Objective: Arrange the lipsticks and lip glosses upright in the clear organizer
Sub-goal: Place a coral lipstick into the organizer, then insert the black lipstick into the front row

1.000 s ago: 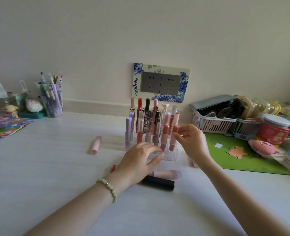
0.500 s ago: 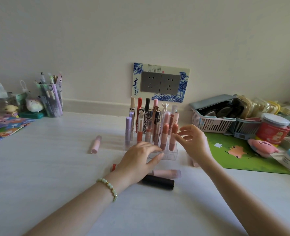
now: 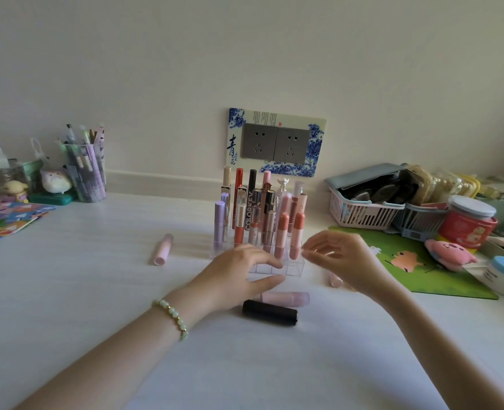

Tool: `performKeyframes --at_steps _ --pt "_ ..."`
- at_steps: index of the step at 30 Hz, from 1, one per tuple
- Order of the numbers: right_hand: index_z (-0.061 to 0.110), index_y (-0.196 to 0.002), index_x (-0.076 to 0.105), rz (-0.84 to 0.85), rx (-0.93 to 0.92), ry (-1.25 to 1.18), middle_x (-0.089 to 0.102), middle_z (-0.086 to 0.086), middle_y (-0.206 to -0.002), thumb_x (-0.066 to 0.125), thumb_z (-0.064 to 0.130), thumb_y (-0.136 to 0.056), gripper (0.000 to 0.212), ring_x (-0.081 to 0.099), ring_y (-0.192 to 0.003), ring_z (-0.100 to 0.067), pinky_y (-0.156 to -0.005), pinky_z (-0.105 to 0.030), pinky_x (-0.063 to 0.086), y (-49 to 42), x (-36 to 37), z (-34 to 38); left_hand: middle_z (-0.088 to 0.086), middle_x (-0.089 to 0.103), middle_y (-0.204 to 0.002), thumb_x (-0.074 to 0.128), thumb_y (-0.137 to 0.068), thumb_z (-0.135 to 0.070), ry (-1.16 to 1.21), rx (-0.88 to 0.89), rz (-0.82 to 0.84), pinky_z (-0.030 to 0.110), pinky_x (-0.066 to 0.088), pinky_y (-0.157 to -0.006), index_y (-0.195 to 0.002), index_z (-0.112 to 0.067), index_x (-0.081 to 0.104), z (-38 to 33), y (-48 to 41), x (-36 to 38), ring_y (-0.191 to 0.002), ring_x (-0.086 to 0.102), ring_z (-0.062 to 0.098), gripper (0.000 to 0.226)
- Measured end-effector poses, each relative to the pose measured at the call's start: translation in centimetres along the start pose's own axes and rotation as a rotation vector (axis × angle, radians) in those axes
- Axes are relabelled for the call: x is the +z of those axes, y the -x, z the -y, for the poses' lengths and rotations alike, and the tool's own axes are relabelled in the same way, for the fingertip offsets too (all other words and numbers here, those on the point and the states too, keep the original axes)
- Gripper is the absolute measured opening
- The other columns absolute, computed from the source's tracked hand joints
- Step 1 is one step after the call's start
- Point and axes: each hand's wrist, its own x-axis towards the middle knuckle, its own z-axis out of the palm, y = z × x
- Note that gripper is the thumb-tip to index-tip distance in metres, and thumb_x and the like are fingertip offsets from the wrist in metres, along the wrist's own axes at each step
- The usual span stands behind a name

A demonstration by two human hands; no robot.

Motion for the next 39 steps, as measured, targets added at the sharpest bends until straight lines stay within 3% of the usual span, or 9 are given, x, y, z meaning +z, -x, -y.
performKeyframes --at_steps 6,10,15,19,21,28,32,35,39 --pt "0.029 -0.094 0.072 0.272 -0.006 0.231 0.07 0.019 -0.092 0.072 0.031 -0.078 0.016 0.063 -0.087 0.003 -0.08 -0.024 0.053 1.5 0.6 -0.1 -0.025 0.055 -0.114 0.058 -0.067 -0.074 0.002 -0.071 0.125 0.031 0.04 -0.102 -0.108 -0.044 0.063 0.6 1.3 -1.1 -0.112 0.049 -0.002 0.051" --pt "0.053 -0.095 0.061 0.296 -0.041 0.405 0.059 0.035 -0.103 0.064 0.065 -0.068 0.029 0.049 -0.098 0.009 -0.089 -0.019 0.028 2.2 1.6 1.1 -0.03 0.053 -0.112 0.07 -0.064 -0.067 -0.031 -0.117 0.159 0.025 0.041 -0.099 -0.113 -0.044 0.06 1.1 2.4 -1.8 -0.11 0.047 -0.007 0.055" --pt "0.033 -0.098 0.065 0.381 -0.166 0.29 0.055 0.02 -0.116 0.075 0.045 -0.071 0.031 0.044 -0.11 0.014 -0.09 0.004 0.022 2.2 3.4 1.7 -0.036 0.054 -0.105 0.063 -0.069 -0.069 -0.082 -0.143 0.084 0.009 0.01 -0.095 -0.11 -0.044 0.06 2.7 3.8 -2.9 -0.111 0.045 -0.013 0.048" --pt "0.025 -0.1 0.066 0.38 -0.216 0.345 0.054 0.015 -0.116 0.075 0.039 -0.074 0.032 0.044 -0.109 0.009 -0.089 0.005 0.023 2.3 4.3 1.9 -0.034 0.062 -0.104 0.05 -0.075 -0.072 -0.135 -0.158 0.057 0.045 -0.021 -0.112 -0.103 -0.049 0.06 4.2 4.7 -3.3 -0.105 0.013 -0.029 0.038" --pt "0.024 -0.1 0.066 0.338 -0.229 0.377 0.056 0.013 -0.114 0.073 0.038 -0.076 0.028 0.045 -0.106 0.006 -0.085 0.006 0.023 2.3 4.5 2.2 -0.027 0.066 -0.101 0.057 -0.079 -0.062 -0.105 -0.195 0.069 0.05 -0.018 -0.113 -0.1 -0.053 0.059 5.0 4.8 -3.5 -0.115 0.0 -0.016 0.024" --pt "0.027 -0.092 0.065 0.341 -0.228 0.458 0.057 0.015 -0.109 0.069 0.047 -0.075 0.027 0.048 -0.105 0.0 -0.095 -0.014 0.032 2.1 5.5 1.7 -0.026 0.06 -0.079 0.07 -0.082 -0.032 -0.045 -0.182 0.007 0.046 0.012 -0.118 -0.094 -0.045 0.06 5.1 4.9 -4.1 -0.103 0.048 0.002 0.02" --pt "0.025 -0.096 0.064 0.233 -0.256 0.45 0.059 0.017 -0.107 0.066 0.039 -0.082 0.02 0.047 -0.096 0.01 -0.084 0.007 0.016 2.2 5.3 2.7 -0.018 0.059 -0.089 0.076 -0.07 -0.044 0.17 -0.174 -0.136 0.039 0.043 -0.1 -0.099 -0.041 0.063 4.9 4.7 -4.6 -0.093 0.061 0.013 0.032" --pt "0.024 -0.1 0.058 0.186 -0.16 0.324 0.057 0.024 -0.093 0.059 0.029 -0.089 0.012 0.046 -0.083 0.029 -0.074 0.013 0.018 1.5 5.3 3.9 -0.007 0.069 -0.087 0.078 -0.074 -0.021 0.47 -0.109 -0.292 0.02 0.051 -0.078 -0.095 -0.031 0.062 4.6 3.9 -5.2 -0.081 0.065 0.007 0.028" --pt "0.027 -0.091 0.054 0.162 -0.069 0.07 0.068 0.007 -0.087 0.06 0.027 -0.086 0.008 0.065 -0.077 0.0 -0.079 -0.024 0.055 -0.2 5.7 4.6 -0.008 0.071 -0.087 0.075 -0.077 -0.011 0.623 -0.106 -0.494 0.022 0.054 -0.078 -0.091 -0.024 0.065 4.5 2.3 -6.1 -0.08 0.067 0.005 0.021"
